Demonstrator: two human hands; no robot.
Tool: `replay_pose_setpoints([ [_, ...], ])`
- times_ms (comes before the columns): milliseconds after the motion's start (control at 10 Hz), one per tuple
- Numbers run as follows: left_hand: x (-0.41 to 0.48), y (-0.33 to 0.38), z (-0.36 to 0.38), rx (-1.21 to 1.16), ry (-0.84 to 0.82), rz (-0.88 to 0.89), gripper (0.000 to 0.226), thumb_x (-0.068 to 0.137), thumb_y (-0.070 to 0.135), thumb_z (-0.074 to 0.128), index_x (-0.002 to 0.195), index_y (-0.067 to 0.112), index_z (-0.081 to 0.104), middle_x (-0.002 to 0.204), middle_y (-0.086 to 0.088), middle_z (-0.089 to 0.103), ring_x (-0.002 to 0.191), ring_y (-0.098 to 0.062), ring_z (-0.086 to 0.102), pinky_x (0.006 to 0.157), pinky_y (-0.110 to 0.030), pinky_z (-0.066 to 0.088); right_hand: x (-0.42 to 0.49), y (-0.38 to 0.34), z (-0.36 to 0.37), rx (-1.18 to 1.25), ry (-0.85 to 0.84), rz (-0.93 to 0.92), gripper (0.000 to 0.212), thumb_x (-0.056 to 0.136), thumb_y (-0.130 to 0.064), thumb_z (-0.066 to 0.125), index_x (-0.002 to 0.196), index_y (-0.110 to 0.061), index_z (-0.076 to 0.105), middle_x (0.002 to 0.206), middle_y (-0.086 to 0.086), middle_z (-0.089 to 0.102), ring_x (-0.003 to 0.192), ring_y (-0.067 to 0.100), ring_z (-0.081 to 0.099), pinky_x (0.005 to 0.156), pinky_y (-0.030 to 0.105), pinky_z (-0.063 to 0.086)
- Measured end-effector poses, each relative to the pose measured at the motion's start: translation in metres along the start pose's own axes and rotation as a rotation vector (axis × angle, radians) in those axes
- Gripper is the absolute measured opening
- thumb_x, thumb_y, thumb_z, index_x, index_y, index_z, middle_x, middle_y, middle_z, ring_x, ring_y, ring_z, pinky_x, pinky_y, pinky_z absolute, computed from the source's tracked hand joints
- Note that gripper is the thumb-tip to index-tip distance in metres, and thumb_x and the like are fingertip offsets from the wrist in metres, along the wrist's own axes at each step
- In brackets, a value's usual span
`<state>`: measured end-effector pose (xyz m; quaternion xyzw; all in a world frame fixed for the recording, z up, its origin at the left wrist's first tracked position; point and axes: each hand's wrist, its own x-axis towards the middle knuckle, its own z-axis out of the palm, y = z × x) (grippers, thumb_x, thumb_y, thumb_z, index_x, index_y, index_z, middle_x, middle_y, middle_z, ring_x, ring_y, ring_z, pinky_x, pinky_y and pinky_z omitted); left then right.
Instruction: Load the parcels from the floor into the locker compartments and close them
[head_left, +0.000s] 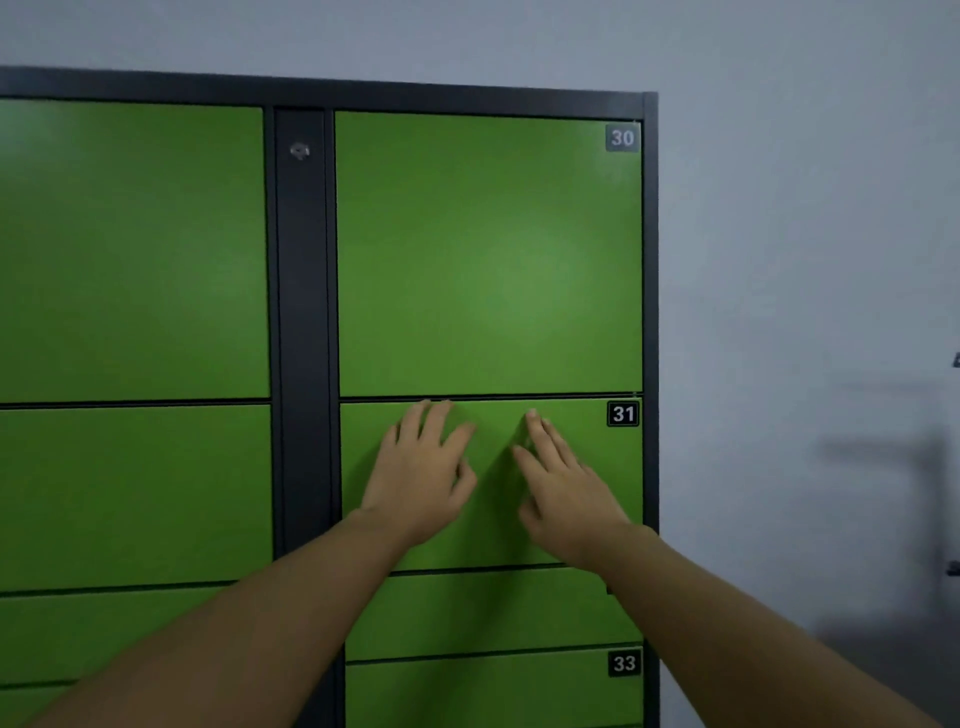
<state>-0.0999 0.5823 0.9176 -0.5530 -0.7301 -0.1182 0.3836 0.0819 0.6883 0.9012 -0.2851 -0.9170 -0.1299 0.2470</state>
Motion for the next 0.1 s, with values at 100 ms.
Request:
replay_pose_setpoints([
  [100, -0.0009, -0.0030, -0.0122, -0.139, -0.016, -0.022, 0.049, 0.100, 0.036, 0.043, 0.147, 0.026, 0.050, 0.165, -0.003, 0.030, 0.149, -0.021, 0.032, 0.117, -0.045, 0.042, -0.0094, -0.0116, -0.0034, 0.096, -0.040, 0.016, 0.074, 0.100, -0.026, 0.050, 0.163, -0.016, 0.013, 0.171, 0.009, -0.016, 0.159, 0.030, -0.004, 0.127, 0.050, 0.015],
])
